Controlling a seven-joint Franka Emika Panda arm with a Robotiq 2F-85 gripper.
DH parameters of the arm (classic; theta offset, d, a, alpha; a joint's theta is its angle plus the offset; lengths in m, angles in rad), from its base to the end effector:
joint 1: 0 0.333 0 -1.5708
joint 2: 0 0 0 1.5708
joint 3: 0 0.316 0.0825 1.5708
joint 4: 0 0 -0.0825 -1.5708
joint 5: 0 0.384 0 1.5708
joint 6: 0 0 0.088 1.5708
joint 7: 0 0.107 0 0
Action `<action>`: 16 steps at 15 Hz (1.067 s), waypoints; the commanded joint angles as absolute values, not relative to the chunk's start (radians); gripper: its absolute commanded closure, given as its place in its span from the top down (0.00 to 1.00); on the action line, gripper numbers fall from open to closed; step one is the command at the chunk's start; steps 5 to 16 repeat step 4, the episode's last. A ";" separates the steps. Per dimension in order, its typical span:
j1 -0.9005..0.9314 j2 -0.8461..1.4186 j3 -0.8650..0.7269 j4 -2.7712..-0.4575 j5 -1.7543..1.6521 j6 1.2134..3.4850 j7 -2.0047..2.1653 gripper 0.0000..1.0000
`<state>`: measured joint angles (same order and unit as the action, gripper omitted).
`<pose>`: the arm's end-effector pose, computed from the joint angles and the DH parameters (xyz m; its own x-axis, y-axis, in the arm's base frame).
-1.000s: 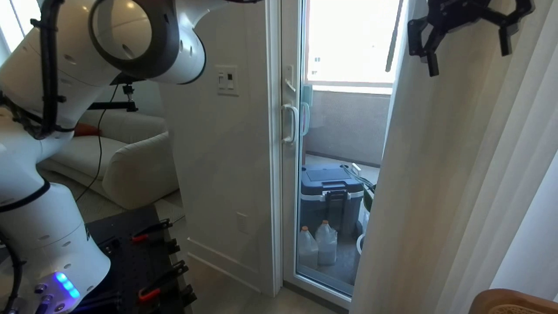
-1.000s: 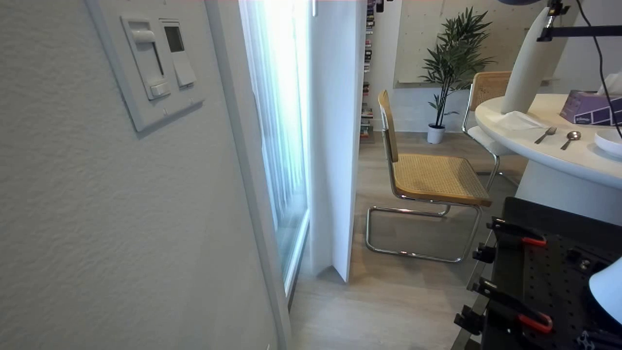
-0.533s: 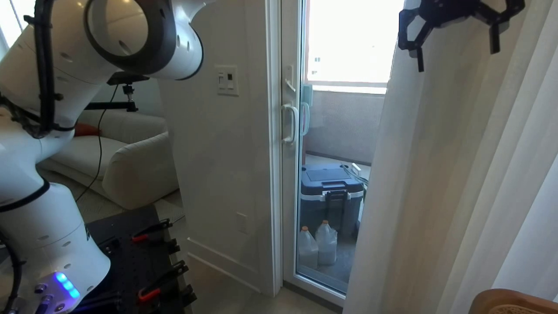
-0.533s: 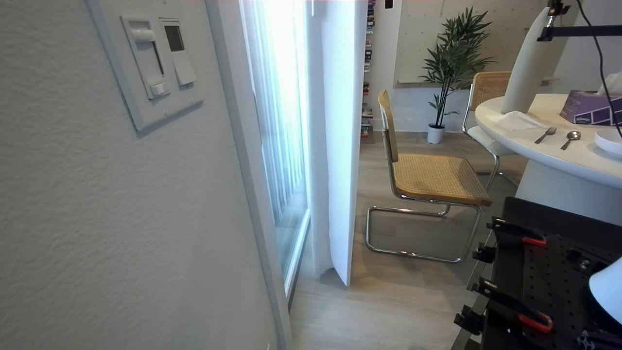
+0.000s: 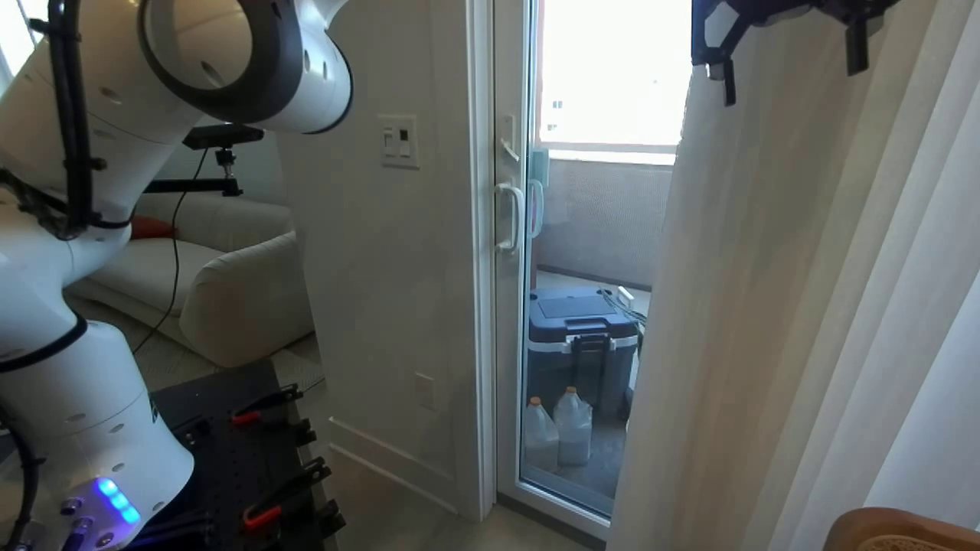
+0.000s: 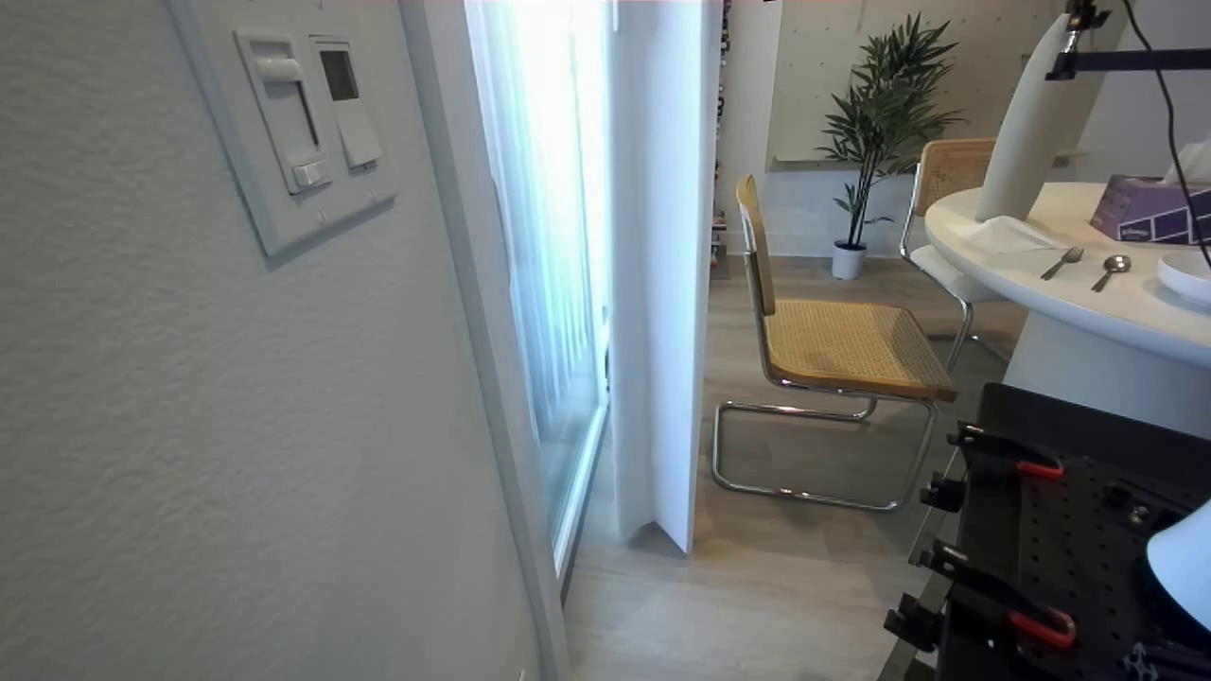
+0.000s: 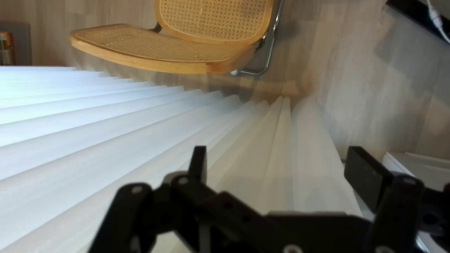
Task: Open the curtain.
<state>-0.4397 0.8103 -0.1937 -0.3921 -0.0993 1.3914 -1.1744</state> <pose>0.6185 -0.3657 0.6239 0.8354 0.5327 -0.1355 0.5484 -0.7908 0.2719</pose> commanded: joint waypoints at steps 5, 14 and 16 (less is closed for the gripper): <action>-0.453 0.832 -0.174 -0.323 -0.114 1.353 -1.174 1.00; -0.453 0.832 -0.174 -0.323 -0.114 1.353 -1.174 1.00; -0.453 0.832 -0.174 -0.323 -0.114 1.353 -1.174 1.00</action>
